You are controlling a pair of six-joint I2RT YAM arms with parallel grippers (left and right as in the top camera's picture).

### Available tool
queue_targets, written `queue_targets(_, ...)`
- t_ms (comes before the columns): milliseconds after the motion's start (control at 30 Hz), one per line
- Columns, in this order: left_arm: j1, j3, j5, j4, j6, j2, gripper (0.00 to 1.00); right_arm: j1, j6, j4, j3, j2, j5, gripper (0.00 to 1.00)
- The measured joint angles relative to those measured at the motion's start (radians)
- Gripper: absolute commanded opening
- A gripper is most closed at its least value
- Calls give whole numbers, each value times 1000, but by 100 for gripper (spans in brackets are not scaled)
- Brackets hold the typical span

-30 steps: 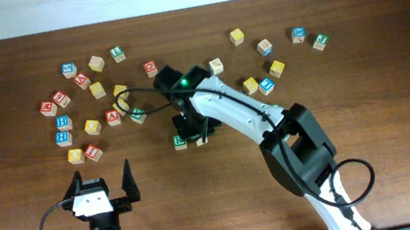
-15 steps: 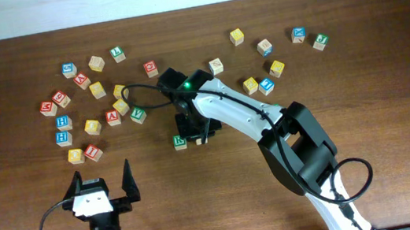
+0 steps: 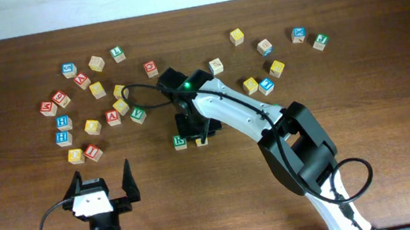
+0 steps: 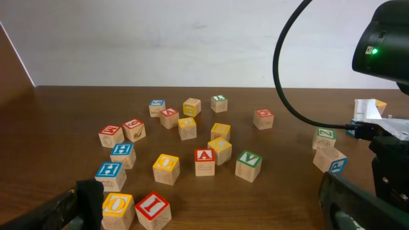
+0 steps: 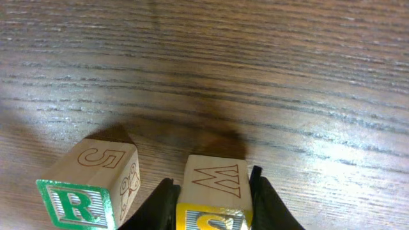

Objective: Spell out RSS
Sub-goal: 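Open the right gripper and lift away from the S block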

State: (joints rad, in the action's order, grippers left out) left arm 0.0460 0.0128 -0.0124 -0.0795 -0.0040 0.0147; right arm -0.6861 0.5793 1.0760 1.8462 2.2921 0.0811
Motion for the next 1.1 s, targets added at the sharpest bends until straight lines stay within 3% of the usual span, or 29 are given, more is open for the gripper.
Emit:
queue_targets(267,0,0,0,0,0,0,99,0,19,0,0,0,0,23)
queue_targets(367,0,0,0,0,0,0,99,0,22,-1,0,0,0,35)
queue_targets(800,0,0,0,0,0,0,99,0,23,6,11,0,0,39)
queue_targets(1100,0,0,0,0,0,0,99,46,-6,199,240,0,-2,44)
